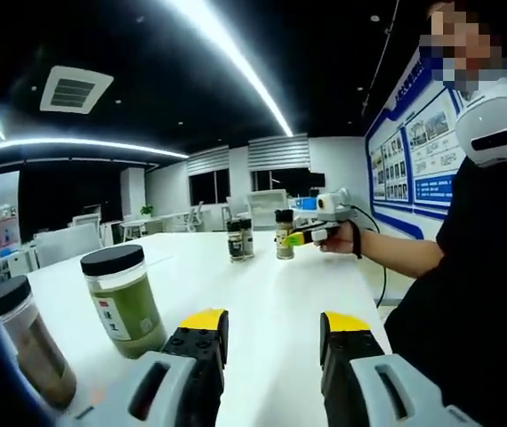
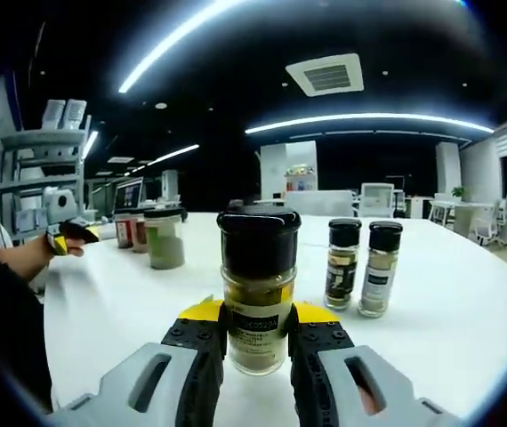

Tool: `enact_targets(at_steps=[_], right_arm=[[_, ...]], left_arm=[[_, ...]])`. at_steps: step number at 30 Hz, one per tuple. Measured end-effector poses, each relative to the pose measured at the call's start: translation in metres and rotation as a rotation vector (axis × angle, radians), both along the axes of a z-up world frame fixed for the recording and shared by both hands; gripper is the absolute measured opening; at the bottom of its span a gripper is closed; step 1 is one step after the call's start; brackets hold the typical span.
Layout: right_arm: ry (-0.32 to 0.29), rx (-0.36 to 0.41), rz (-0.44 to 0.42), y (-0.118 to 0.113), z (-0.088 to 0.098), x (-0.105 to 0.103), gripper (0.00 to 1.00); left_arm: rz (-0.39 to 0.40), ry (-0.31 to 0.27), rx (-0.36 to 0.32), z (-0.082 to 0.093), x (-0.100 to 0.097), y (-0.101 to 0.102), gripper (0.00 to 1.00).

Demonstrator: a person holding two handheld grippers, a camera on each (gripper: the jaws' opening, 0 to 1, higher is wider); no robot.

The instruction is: Pick up the mixed condiments and ingredients on the table and sort them into separate groups

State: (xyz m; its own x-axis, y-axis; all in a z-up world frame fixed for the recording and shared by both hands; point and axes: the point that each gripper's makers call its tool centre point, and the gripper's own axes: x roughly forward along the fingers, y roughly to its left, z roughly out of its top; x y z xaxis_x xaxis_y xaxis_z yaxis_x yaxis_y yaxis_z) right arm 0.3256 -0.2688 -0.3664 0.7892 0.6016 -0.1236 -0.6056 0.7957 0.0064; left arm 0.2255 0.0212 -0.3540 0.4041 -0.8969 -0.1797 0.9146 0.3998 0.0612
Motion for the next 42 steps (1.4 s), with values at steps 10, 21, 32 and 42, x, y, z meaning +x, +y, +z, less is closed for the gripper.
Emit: enact_targets(at_steps=[10,21,32,42], right_arm=[[0.033,-0.036,-0.151,-0.046,-0.004,0.027,0.28],[0.050,-0.045,-0.250,-0.080,-0.005,0.055,0.28],[0.049,-0.050,-0.334,-0.106,-0.002,0.081,0.28],[0.058,-0.064,-0.374,-0.108,-0.006,0.106,0.28]], left_arm=[[0.009,-0.007,0.008,-0.003,0.002,0.006,0.39],[0.032,-0.003,0.011,-0.004,0.002,0.008,0.40],[0.023,0.005,0.030,-0.009,-0.004,0.006,0.40],[0.023,0.003,0.042,-0.012,-0.006,0.007,0.40]])
